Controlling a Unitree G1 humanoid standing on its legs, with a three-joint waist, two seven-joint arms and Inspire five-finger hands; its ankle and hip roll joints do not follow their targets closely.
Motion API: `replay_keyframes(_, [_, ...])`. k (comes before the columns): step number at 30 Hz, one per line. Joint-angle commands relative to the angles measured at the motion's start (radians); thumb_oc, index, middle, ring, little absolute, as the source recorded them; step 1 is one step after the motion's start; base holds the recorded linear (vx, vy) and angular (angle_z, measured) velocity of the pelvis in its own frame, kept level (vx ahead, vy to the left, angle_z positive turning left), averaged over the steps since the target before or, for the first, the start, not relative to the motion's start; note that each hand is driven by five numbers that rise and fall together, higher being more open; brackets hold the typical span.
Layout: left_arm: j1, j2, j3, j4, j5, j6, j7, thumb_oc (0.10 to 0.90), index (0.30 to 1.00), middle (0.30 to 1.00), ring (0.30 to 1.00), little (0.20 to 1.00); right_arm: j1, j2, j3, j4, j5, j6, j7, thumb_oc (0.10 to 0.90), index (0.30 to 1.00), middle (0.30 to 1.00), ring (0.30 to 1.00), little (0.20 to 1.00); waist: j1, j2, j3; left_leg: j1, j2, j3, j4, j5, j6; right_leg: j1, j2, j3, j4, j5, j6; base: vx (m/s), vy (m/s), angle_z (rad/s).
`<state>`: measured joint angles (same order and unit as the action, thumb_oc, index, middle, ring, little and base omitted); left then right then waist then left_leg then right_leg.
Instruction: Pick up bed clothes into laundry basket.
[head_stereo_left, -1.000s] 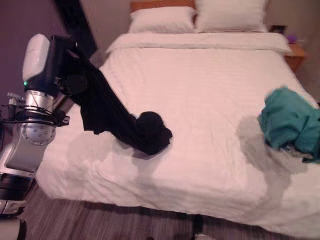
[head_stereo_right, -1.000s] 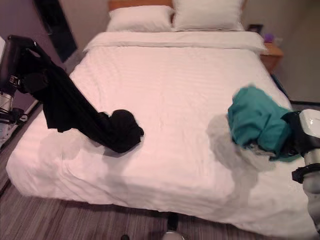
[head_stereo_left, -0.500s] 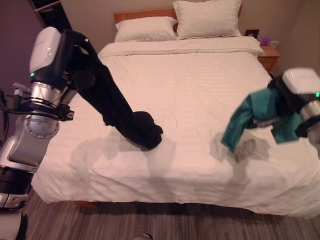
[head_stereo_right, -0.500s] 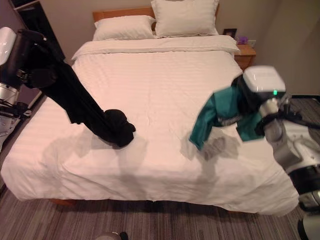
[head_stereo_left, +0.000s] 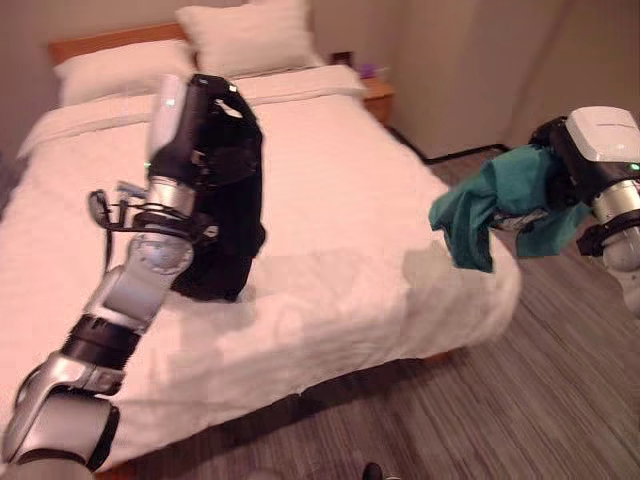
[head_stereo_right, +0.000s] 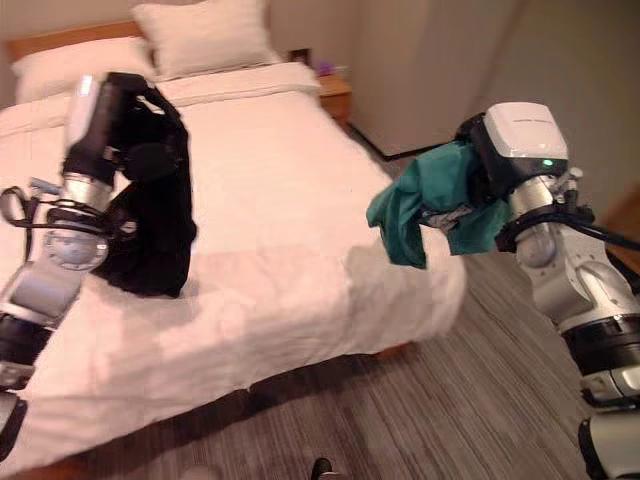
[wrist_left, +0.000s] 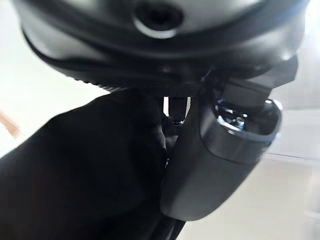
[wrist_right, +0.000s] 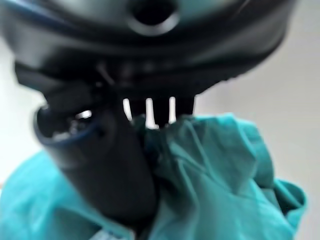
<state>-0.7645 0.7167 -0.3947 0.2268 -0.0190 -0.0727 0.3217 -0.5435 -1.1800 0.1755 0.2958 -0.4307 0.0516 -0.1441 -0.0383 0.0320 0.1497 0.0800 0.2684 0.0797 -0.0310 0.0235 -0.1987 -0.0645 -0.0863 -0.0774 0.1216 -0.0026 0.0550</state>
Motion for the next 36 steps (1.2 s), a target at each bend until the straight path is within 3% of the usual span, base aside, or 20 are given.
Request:
replay_keyframes(1, [-0.267,-0.076,0.001,0.062,0.022,-0.050,0.075,0.400,0.300,0.300,0.300,0.300,-0.020,-0.148,-0.070,-0.078,-0.043,0.013,-0.104,0.400,0.300,0.300,0.300,0.300,-0.017,0.021,-0.180,0.006,-0.056,0.072,-0.056,-0.024,0.011,0.045,-0.167,-0.077,-0.209,0.164,0.207,-0.40,0.253,-0.52])
replay_keyframes(4, [-0.325,-0.093,-0.056,0.120,0.033,-0.045,0.086,0.400,0.300,0.300,0.300,0.300,-0.024,-0.114,-0.069,-0.073,-0.036,0.018,-0.123,0.400,0.300,0.300,0.300,0.300,-0.026,0.023,-0.177,-0.021,-0.102,0.057,-0.056,-0.025,0.018,-0.038,-0.195,-0.081,-0.209,0.233,0.207,-0.29,0.161,-0.87])
replay_keyframes(6, [-0.381,-0.106,-0.113,0.156,0.059,-0.031,0.084,0.400,0.300,0.300,0.300,0.300,-0.050,-0.079,-0.044,-0.055,-0.052,0.027,-0.128,0.400,0.300,0.300,0.300,0.300,-0.041,0.027,-0.164,-0.015,-0.155,0.061,-0.056,-0.036,0.054,-0.063,-0.203,-0.131,-0.192,0.225,0.207,-0.49,0.211,-0.49])
replay_keyframes(8, [-0.373,-0.084,-0.102,0.156,0.046,-0.024,0.087,0.400,0.300,0.300,0.300,0.300,-0.089,-0.054,-0.004,-0.074,-0.056,0.025,-0.124,0.400,0.300,0.300,0.300,0.300,-0.019,0.029,-0.148,-0.008,-0.179,0.059,-0.056,-0.036,0.091,-0.045,-0.196,-0.146,-0.061,0.162,0.196,-0.46,0.147,-0.83])
replay_keyframes(9, [-0.373,-0.072,-0.095,0.147,0.044,-0.017,0.089,0.400,0.300,0.300,0.300,0.300,-0.111,-0.045,0.016,-0.091,-0.060,0.023,-0.116,0.400,0.300,0.300,0.300,0.300,-0.009,0.030,-0.144,-0.009,-0.186,0.064,-0.056,-0.031,0.109,-0.036,-0.178,-0.125,0.015,0.119,0.184,-0.35,0.072,-1.44])
replay_keyframes(10, [-0.372,-0.070,-0.092,0.146,0.044,-0.016,0.089,0.400,0.300,0.300,0.300,0.300,-0.116,-0.044,0.019,-0.092,-0.060,0.024,-0.115,0.400,0.300,0.300,0.300,0.300,-0.007,0.029,-0.142,-0.009,-0.187,0.069,-0.056,-0.027,0.109,-0.043,-0.178,-0.119,0.023,0.118,0.181,-0.41,0.019,-1.62])
replay_keyframes(11, [-0.366,-0.058,-0.093,0.147,0.039,-0.012,0.095,0.400,0.300,0.300,0.300,0.300,-0.148,-0.040,0.053,-0.094,-0.059,0.016,-0.109,0.400,0.300,0.300,0.300,0.300,0.025,0.028,-0.143,-0.017,-0.186,0.076,-0.056,-0.017,0.127,-0.010,-0.156,-0.091,0.125,0.075,0.169,-0.41,-0.023,-1.26])
replay_keyframes(14, [-0.321,-0.025,-0.071,0.142,0.039,-0.007,0.095,0.400,0.300,0.300,0.300,0.300,-0.205,-0.029,0.121,-0.068,-0.044,0.002,-0.098,0.400,0.300,0.300,0.300,0.300,0.090,0.012,-0.155,-0.036,-0.185,0.101,-0.056,0.000,0.141,0.017,-0.174,-0.057,0.200,0.081,0.164,-0.31,-0.085,-1.14])
replay_keyframes(15, [-0.319,-0.023,-0.070,0.140,0.039,-0.006,0.095,0.400,0.300,0.300,0.300,0.300,-0.208,-0.029,0.124,-0.068,-0.044,0.002,-0.099,0.400,0.300,0.300,0.300,0.300,0.092,0.014,-0.156,-0.039,-0.184,0.105,-0.056,0.006,0.141,0.013,-0.172,-0.054,0.195,0.089,0.162,-0.15,-0.218,-0.77])
replay_keyframes(16, [-0.276,-0.012,-0.031,0.127,0.032,-0.007,0.093,0.400,0.300,0.300,0.300,0.300,-0.204,-0.036,0.126,-0.078,-0.030,-0.006,-0.078,0.400,0.300,0.300,0.300,0.300,0.123,-0.011,-0.179,-0.049,-0.186,0.108,-0.056,0.003,0.135,0.082,-0.196,-0.048,0.118,0.082,0.174,-0.12,-0.248,-0.14])
replay_keyframes(18, [-0.246,-0.020,-0.009,0.122,0.015,-0.016,0.088,0.400,0.300,0.300,0.300,0.300,-0.185,-0.041,0.122,-0.082,-0.018,-0.014,-0.065,0.400,0.300,0.300,0.300,0.300,0.150,-0.030,-0.198,-0.071,-0.180,0.101,-0.056,0.019,0.126,0.149,-0.211,-0.051,-0.006,0.059,0.186,-0.15,-0.319,-0.51])
replay_keyframes(20, [-0.240,-0.020,0.000,0.131,0.000,-0.015,0.085,0.400,0.300,0.300,0.300,0.300,-0.198,-0.036,0.129,-0.080,0.014,-0.017,-0.049,0.400,0.300,0.300,0.300,0.300,0.168,-0.046,-0.211,-0.078,-0.171,0.093,-0.056,0.022,0.115,0.176,-0.204,-0.053,-0.126,0.036,0.188,-0.08,-0.268,-1.13])
replay_keyframes(22, [-0.236,-0.008,0.015,0.135,-0.024,-0.024,0.085,0.400,0.300,0.300,0.300,0.300,-0.224,-0.041,0.153,-0.080,0.034,-0.020,-0.052,0.400,0.300,0.300,0.300,0.300,0.172,-0.044,-0.213,-0.084,-0.164,0.080,-0.056,0.032,0.108,0.190,-0.184,-0.038,-0.205,0.037,0.191,-0.07,-0.238,-0.44])
replay_keyframes(25, [-0.252,0.011,0.018,0.161,-0.062,-0.036,0.084,0.400,0.300,0.300,0.300,0.300,-0.287,-0.031,0.215,-0.057,0.066,-0.027,-0.048,0.400,0.300,0.300,0.300,0.300,0.181,-0.027,-0.200,-0.105,-0.152,0.046,-0.052,0.063,0.101,0.169,-0.138,-0.015,-0.209,0.009,0.177,-0.13,-0.210,-0.47])
replay_keyframes(27, [-0.259,0.017,0.026,0.170,-0.101,-0.047,0.080,0.400,0.300,0.300,0.300,0.300,-0.294,-0.027,0.222,-0.062,0.070,-0.027,-0.049,0.400,0.300,0.300,0.300,0.300,0.182,-0.019,-0.178,-0.110,-0.171,-0.037,-0.045,0.059,0.095,0.160,-0.111,-0.010,-0.209,0.011,0.157,-0.14,-0.170,-0.41])
replay_keyframes(30, [-0.303,0.024,0.006,0.186,-0.121,-0.058,0.081,0.400,0.300,0.300,0.300,0.300,-0.299,-0.022,0.231,-0.055,0.076,-0.020,-0.050,0.400,0.300,0.300,0.300,0.300,0.170,-0.030,-0.135,-0.097,-0.164,-0.120,-0.014,0.054,0.067,0.151,-0.100,-0.036,-0.209,0.041,0.152,-0.23,-0.067,-0.26])
replay_keyframes(33, [-0.322,0.042,-0.004,0.191,-0.118,-0.061,0.097,0.400,0.300,0.300,0.300,0.300,-0.335,-0.003,0.261,-0.034,0.091,-0.023,-0.068,0.400,0.300,0.300,0.300,0.300,0.183,-0.033,-0.121,-0.108,-0.132,-0.126,0.000,0.079,0.053,0.137,-0.094,-0.066,-0.209,0.044,0.157,-0.15,-0.003,-0.17])
replay_keyframes(34, [-0.343,0.029,-0.018,0.206,-0.108,-0.049,0.093,0.400,0.300,0.300,0.300,0.300,-0.332,0.000,0.258,-0.022,0.085,-0.016,-0.062,0.400,0.300,0.300,0.300,0.300,0.178,-0.015,-0.141,-0.103,-0.125,-0.102,-0.056,0.071,0.057,0.127,-0.070,-0.083,-0.209,0.040,0.160,-0.06,-0.038,-0.20])
replay_keyframes(36, [-0.353,0.026,-0.025,0.215,-0.105,-0.047,0.099,0.400,0.300,0.300,0.300,0.300,-0.337,-0.001,0.257,-0.024,0.086,-0.017,-0.066,0.400,0.300,0.300,0.300,0.300,0.183,-0.007,-0.155,-0.112,-0.122,-0.097,-0.056,0.067,0.051,0.121,-0.067,-0.093,-0.209,0.040,0.157,-0.05,-0.008,0.24])
